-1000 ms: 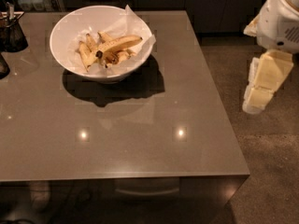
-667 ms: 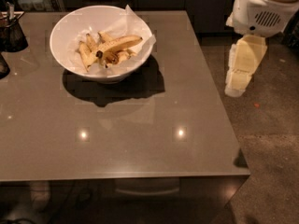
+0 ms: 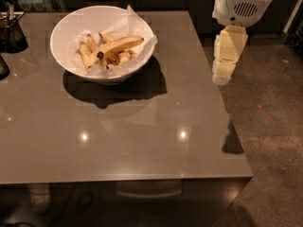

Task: Pick banana from white bowl

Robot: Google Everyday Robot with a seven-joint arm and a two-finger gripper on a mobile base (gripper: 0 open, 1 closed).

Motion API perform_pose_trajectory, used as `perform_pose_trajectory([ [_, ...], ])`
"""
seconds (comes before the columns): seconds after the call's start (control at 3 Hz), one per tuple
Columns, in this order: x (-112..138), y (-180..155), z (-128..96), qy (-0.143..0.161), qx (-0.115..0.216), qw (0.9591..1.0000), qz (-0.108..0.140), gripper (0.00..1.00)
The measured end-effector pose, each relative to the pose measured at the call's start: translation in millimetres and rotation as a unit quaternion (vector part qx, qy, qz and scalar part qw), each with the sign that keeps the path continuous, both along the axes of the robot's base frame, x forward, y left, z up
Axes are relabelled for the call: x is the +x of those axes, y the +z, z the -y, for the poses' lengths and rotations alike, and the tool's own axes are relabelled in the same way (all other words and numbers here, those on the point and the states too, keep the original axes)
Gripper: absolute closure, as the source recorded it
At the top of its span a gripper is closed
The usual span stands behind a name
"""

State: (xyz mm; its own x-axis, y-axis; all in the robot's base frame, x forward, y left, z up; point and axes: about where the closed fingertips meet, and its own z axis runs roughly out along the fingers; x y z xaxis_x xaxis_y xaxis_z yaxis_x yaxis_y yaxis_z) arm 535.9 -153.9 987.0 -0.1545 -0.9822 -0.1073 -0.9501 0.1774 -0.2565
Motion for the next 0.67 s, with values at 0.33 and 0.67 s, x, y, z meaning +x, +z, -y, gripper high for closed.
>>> perform_pose_trajectory([
  [0.33, 20, 5, -13, 0.013, 0.010, 0.9997, 0.018, 0.00],
  [0.67, 46, 17, -42, 0.048, -0.006, 0.9982, 0.035, 0.00],
])
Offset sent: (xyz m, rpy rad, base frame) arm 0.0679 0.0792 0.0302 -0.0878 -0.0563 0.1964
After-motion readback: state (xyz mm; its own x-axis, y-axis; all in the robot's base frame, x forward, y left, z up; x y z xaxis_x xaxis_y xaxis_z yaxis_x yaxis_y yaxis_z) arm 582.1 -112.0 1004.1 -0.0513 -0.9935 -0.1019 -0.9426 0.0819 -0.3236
